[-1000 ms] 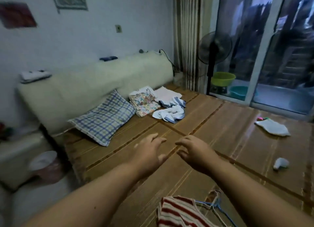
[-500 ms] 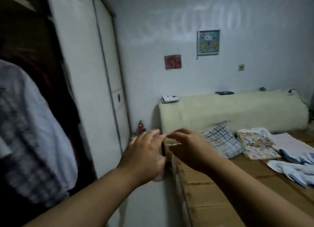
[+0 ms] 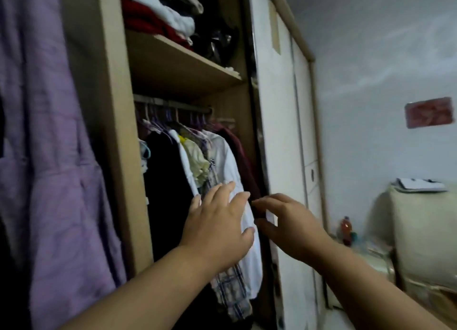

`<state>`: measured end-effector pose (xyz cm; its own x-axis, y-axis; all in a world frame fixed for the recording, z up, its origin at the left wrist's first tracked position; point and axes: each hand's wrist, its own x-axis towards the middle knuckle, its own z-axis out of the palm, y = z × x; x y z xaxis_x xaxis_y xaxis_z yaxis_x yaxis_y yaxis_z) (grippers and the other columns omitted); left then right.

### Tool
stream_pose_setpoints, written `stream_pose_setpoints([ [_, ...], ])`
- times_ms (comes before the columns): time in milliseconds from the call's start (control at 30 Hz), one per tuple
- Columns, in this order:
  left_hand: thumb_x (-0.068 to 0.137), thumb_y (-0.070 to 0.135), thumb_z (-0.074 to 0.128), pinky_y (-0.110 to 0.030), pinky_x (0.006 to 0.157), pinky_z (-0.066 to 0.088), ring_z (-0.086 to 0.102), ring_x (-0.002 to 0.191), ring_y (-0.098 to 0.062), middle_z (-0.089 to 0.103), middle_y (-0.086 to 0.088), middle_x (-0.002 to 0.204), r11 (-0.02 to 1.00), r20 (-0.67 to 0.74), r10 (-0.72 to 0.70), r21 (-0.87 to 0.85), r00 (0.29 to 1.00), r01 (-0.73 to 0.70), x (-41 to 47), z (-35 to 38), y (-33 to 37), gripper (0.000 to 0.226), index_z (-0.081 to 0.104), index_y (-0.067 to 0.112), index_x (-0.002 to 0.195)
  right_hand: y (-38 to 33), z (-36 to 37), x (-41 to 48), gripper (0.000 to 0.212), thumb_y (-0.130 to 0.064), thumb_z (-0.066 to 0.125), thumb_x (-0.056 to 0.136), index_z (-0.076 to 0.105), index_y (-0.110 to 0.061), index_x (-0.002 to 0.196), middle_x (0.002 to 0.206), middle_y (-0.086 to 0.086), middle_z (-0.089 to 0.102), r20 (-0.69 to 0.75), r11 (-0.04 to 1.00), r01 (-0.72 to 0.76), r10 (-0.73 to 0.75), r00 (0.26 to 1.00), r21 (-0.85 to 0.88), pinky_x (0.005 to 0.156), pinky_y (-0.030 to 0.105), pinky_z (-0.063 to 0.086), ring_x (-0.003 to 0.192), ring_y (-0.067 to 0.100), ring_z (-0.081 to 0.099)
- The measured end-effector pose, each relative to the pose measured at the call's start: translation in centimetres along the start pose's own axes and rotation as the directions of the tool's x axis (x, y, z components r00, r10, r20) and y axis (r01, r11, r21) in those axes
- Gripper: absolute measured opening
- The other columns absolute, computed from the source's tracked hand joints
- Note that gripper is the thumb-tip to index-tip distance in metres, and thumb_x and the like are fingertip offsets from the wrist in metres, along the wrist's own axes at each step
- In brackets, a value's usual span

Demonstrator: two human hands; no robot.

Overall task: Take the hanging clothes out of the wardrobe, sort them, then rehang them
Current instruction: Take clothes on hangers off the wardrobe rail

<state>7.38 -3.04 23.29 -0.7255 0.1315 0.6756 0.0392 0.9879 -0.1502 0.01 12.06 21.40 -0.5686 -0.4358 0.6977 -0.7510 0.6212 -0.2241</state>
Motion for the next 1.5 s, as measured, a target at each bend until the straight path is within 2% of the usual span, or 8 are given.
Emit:
stream_pose_setpoints([
  [200, 0.086, 0.055, 0.042, -0.046, 0.115, 0.011, 0.007, 0.145, -0.019, 0.012, 0.004, 0.157, 0.969, -0.056, -0.093, 0.226, 0.994, 0.103, 2.4, -3.6, -3.7, 0.062, 0.025, 0.038, 0.143, -1.9, 1.9, 8.3, 0.04, -0.037, 0.06, 0.088, 0.056, -0.032, 0.128, 0.122, -0.005, 0.058, -0.054, 0.972, 0.188, -0.182, 0.982, 0.144, 0.093, 0.031, 0.045, 0.111, 0.014, 0.056],
  [367, 0.068, 0.052, 0.047, -0.058, 0.101, 0.035, 0.046, 0.129, -0.029, 0.058, -0.004, 0.128, 0.838, -0.233, -0.115, 0.499, 0.966, 0.22, 5.3, -6.8, -6.8, 0.054, 0.06, 0.03, 0.116, -3.1, 3.1, 16.0, 0.042, -0.036, 0.059, 0.089, 0.054, -0.03, 0.129, 0.123, -0.004, 0.057, -0.073, 0.912, 0.318, -0.31, 0.948, 0.258, 0.09, 0.027, 0.04, 0.111, 0.014, 0.053],
  [767, 0.074, 0.045, 0.049, -0.058, 0.109, 0.021, 0.029, 0.14, -0.025, 0.054, -0.003, 0.134, 0.476, -0.393, -0.209, 0.759, 0.895, 0.444, 11.2, -10.7, -11.1, 0.049, 0.062, 0.028, 0.118, -9.7, 8.8, 29.2, 0.035, -0.015, 0.053, 0.091, 0.059, -0.016, 0.125, 0.121, 0.004, 0.065, -0.181, 0.629, 0.478, -0.477, 0.86, 0.613, 0.094, 0.027, 0.041, 0.115, 0.021, 0.057],
  [900, 0.076, 0.042, 0.041, -0.055, 0.109, 0.02, 0.031, 0.139, -0.025, 0.056, 0.0, 0.131, 0.426, -0.4, -0.21, 0.784, 0.892, 0.452, 11.2, -10.5, -10.9, 0.045, 0.064, 0.03, 0.112, -12.5, 11.3, 32.8, 0.034, -0.018, 0.052, 0.089, 0.059, -0.018, 0.122, 0.12, 0.008, 0.065, -0.124, 0.634, 0.456, -0.495, 0.86, 0.625, 0.099, 0.034, 0.041, 0.115, 0.028, 0.057],
  [967, 0.077, 0.041, 0.039, -0.057, 0.109, 0.021, 0.031, 0.139, -0.025, 0.057, 0.0, 0.129, 0.407, -0.395, -0.215, 0.795, 0.893, 0.449, 11.2, -10.5, -10.9, 0.043, 0.065, 0.03, 0.11, -13.6, 12.4, 34.3, 0.03, -0.019, 0.053, 0.087, 0.061, -0.017, 0.116, 0.115, 0.011, 0.066, -0.076, 0.644, 0.411, -0.482, 0.873, 0.645, 0.09, 0.032, 0.043, 0.11, 0.029, 0.058],
  [1200, 0.076, 0.042, 0.037, -0.058, 0.108, 0.023, 0.032, 0.139, -0.024, 0.059, 0.003, 0.125, 0.367, -0.4, -0.242, 0.806, 0.884, 0.465, 11.3, -10.4, -10.9, 0.042, 0.066, 0.032, 0.104, -15.2, 14.9, 37.4, 0.03, -0.015, 0.048, 0.094, 0.053, -0.001, 0.119, 0.123, 0.018, 0.058, 0.195, 0.81, 0.271, -0.422, 0.885, 0.52, 0.088, 0.032, 0.045, 0.114, 0.033, 0.056],
  [1400, 0.078, 0.042, 0.036, -0.054, 0.11, 0.022, 0.032, 0.139, -0.021, 0.06, 0.006, 0.122, 0.377, -0.429, -0.231, 0.788, 0.873, 0.487, 11.2, -10.3, -11.0, 0.038, 0.066, 0.033, 0.1, -15.1, 15.1, 38.1, 0.021, -0.015, 0.043, 0.095, 0.058, -0.007, 0.106, 0.11, 0.018, 0.065, 0.018, 0.756, 0.304, -0.385, 0.923, 0.58, 0.078, 0.032, 0.045, 0.104, 0.034, 0.059],
  [1500, 0.077, 0.042, 0.037, -0.052, 0.111, 0.018, 0.031, 0.138, -0.021, 0.059, 0.006, 0.122, 0.386, -0.436, -0.214, 0.784, 0.874, 0.486, 11.2, -10.3, -11.1, 0.037, 0.066, 0.033, 0.099, -14.7, 13.8, 37.9, 0.023, -0.019, 0.04, 0.097, 0.059, -0.011, 0.106, 0.106, 0.014, 0.067, -0.103, 0.722, 0.339, -0.351, 0.931, 0.604, 0.083, 0.034, 0.039, 0.104, 0.033, 0.058],
])
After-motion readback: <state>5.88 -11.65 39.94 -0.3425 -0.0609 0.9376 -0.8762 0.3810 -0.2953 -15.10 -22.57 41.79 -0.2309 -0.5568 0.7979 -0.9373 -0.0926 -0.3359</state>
